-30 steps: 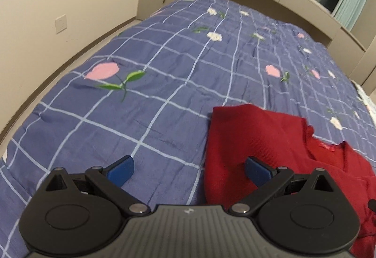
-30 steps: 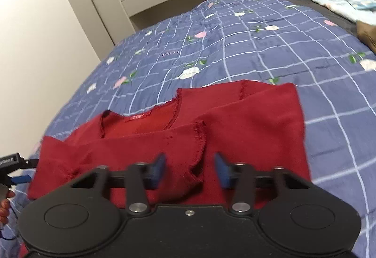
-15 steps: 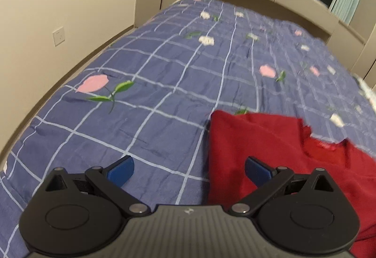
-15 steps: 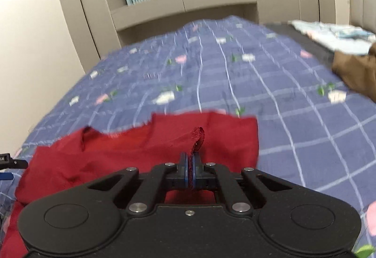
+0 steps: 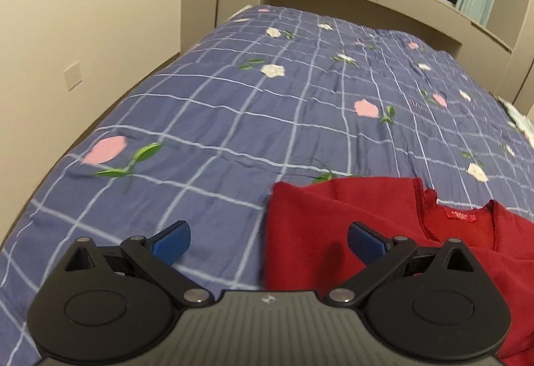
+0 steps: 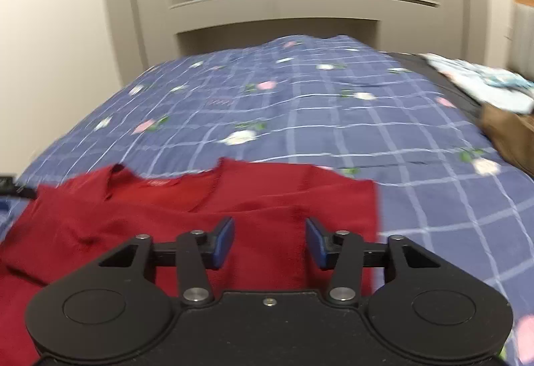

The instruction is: Fold small clothes

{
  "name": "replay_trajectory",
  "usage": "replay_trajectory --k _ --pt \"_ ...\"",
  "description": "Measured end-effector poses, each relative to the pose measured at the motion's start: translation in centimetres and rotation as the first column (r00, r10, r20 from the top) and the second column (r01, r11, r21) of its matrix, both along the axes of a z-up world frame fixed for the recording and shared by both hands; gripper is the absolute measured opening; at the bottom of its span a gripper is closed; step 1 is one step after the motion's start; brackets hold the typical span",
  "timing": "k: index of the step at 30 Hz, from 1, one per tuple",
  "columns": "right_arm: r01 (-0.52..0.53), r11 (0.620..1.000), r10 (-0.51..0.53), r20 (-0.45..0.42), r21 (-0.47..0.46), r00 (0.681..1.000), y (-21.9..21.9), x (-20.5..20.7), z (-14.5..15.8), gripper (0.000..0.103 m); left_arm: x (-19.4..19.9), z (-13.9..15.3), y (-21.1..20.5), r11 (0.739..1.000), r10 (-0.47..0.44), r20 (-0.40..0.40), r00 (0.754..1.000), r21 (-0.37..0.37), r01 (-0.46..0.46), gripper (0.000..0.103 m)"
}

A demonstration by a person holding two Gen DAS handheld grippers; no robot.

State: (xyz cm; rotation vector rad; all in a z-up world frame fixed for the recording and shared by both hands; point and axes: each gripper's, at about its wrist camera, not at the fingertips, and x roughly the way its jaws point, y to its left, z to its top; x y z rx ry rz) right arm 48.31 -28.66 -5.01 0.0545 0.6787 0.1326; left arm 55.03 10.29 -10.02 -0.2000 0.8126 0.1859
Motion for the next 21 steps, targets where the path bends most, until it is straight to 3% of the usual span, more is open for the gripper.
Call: replay_trajectory --k 4,6,11,17,21 --pt "-0.004 0.990 -0.001 -0.036 -0.142 0.999 1.4 1.3 -1.6 0.049 1.5 -2.2 -0.9 0.995 0.044 -0.062 0.997 0.098 -0.037 0.103" --pt "0.027 0.981 -0.034 -0.031 -0.192 0.999 0.8 1.4 -2.1 0.051 1.5 -2.8 -0.4 0.992 0.062 -0.042 0.997 0.114 -0.057 0.103" --pt "0.051 0.983 -0.054 -0.013 -0.174 0.998 -0.8 0.7 -2.2 0.051 0.6 -2.4 1.1 0.993 0.065 -0.023 0.998 0.095 -0.063 0.102" --pt "0.047 0.985 -0.041 0.039 -0.169 0.998 -1.0 -2.7 -0.9 0.052 -4.0 -0.9 3.2 0.998 0.054 0.019 0.998 0.014 -0.055 0.102" --pt "0.020 0.981 -0.022 -0.008 -0.193 1.000 -0.4 -4.1 -1.9 0.053 -6.7 -1.9 3.1 0.998 0.048 -0.013 0.999 0.036 -0.047 0.102"
